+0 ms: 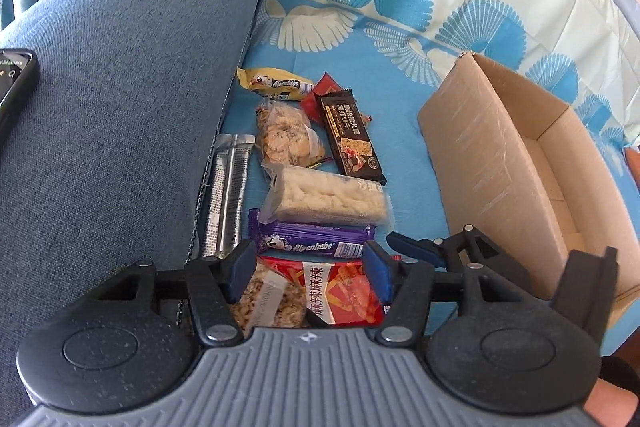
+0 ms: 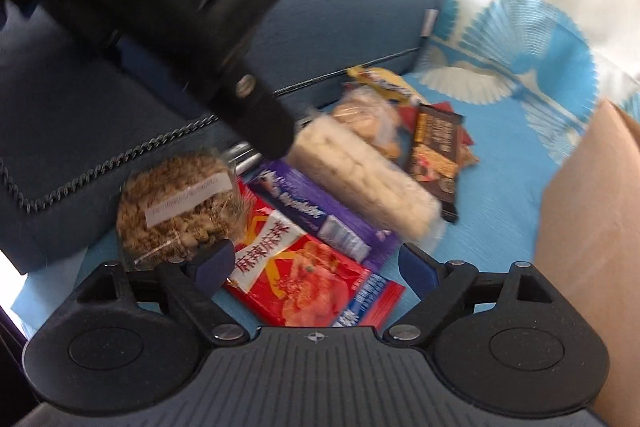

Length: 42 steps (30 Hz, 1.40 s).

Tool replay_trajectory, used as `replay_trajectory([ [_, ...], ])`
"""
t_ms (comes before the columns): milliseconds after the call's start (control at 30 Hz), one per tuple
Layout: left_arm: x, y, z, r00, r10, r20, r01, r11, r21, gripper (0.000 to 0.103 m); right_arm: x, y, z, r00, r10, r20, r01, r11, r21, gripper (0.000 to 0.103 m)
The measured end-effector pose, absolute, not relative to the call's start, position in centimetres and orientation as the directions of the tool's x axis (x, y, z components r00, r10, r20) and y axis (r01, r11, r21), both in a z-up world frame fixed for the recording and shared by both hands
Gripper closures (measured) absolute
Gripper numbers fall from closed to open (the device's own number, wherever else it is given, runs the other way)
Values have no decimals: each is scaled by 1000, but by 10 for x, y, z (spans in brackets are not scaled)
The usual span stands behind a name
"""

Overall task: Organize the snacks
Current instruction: 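Grasp the red spicy snack pack with the right tool while the left tool moves toward the nut cake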

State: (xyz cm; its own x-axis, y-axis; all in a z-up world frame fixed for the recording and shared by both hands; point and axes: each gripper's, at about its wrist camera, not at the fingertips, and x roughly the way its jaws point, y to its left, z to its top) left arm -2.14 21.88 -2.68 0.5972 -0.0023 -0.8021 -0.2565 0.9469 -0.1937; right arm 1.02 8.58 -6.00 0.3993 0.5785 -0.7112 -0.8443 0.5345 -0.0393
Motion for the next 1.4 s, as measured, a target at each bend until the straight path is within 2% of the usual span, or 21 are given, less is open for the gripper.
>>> replay_trajectory([
  [200,-18,221,-29,592,-13,-806,-268,940,-212,39,19,84,-61,290,592,-752,-844,528,90,10],
  [333,-19,221,-29,593,-15,-805,-270,938,-216,39,-1,85,-61,239,583,-776,-899,435,50,11],
  [367,-19,221,-30,592,-15,-806,-272,938,-217,39,-4,84,-59,235,583,-778,-900,433,52,15],
  [433,-20,221,-31,589,-15,-808,-274,937,-217,39,-8,82,-56,247,580,-776,-897,440,44,28],
  [467,-20,221,-31,587,-16,-810,-274,937,-217,39,-11,80,-53,247,584,-773,-897,439,45,45],
  [500,-20,221,-31,584,-18,-811,-275,936,-219,39,-13,79,-50,247,583,-774,-896,442,47,49],
  [600,-21,222,-33,578,-31,-815,-286,928,-238,38,-26,70,-42,278,553,-786,-884,468,17,51],
  [700,-24,224,-32,577,-40,-816,-325,905,-275,34,-31,62,-37,340,487,-804,-833,553,-17,52],
  [833,-30,224,-30,585,-63,-808,-399,846,-355,18,-34,43,-34,412,371,-832,-677,736,-7,52],
  [967,-36,223,-34,555,-22,-831,-528,762,-374,17,-37,35,-30,417,388,-822,-627,778,49,49],
  [1100,-44,219,-41,509,57,-859,-649,680,-340,16,-35,36,-31,406,420,-812,-639,765,76,36],
  [1167,-43,216,-47,460,88,-884,-683,671,-289,16,-33,38,-34,391,417,-820,-647,758,77,34],
  [1333,-32,214,-61,364,136,-921,-693,701,-170,15,-30,42,-39,378,414,-828,-644,760,86,34],
  [1400,-28,216,-63,364,133,-922,-699,693,-176,10,-29,43,-41,377,415,-828,-642,762,89,34],
])
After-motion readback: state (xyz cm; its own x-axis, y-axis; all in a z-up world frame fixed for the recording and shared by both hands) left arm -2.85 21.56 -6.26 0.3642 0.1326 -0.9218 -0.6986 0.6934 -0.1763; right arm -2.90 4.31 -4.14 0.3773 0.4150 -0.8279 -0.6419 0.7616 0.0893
